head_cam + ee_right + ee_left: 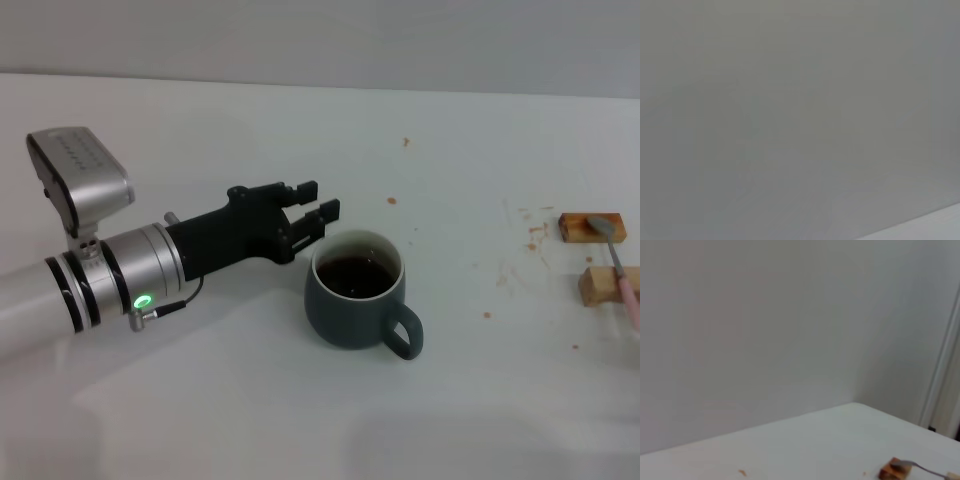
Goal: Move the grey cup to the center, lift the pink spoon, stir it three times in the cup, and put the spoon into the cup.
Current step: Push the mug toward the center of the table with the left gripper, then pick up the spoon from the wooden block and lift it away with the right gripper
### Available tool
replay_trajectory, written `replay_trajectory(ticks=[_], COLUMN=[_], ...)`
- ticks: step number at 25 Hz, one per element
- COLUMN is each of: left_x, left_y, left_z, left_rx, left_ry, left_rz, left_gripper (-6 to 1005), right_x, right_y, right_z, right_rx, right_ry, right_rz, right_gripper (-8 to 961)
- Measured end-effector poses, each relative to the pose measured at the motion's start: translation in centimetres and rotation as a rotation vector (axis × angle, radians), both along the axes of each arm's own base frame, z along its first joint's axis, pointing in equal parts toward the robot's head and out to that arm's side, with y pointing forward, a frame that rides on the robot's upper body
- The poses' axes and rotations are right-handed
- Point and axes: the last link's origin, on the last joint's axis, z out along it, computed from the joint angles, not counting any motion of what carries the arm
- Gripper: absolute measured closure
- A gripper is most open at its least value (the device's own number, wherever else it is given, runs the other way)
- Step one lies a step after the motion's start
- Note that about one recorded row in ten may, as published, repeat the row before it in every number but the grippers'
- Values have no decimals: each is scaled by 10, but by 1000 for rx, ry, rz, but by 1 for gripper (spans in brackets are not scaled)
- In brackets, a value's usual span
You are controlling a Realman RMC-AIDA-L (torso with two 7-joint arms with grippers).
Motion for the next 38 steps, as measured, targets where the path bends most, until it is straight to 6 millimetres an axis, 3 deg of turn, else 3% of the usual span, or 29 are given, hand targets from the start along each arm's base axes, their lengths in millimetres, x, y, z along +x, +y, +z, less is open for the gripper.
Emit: replay_trajectory(ticks=[16,25,38], left_x=[1,1,0], left_y=[11,22,23], left_z=[13,32,35], left_rx=[77,164,188], left_ry=[-53,-151,-178], left_rz=[38,93,111], left_gripper=[612,613,614], right_x=[-7,-8,-6], right_y=[-8,-8,-7], right_z=[-22,-32,-35], right_rx=[-145,-204,-238], right_ry=[-22,-29,-38], right_rz=[46,41,36], right_gripper=[335,334,334])
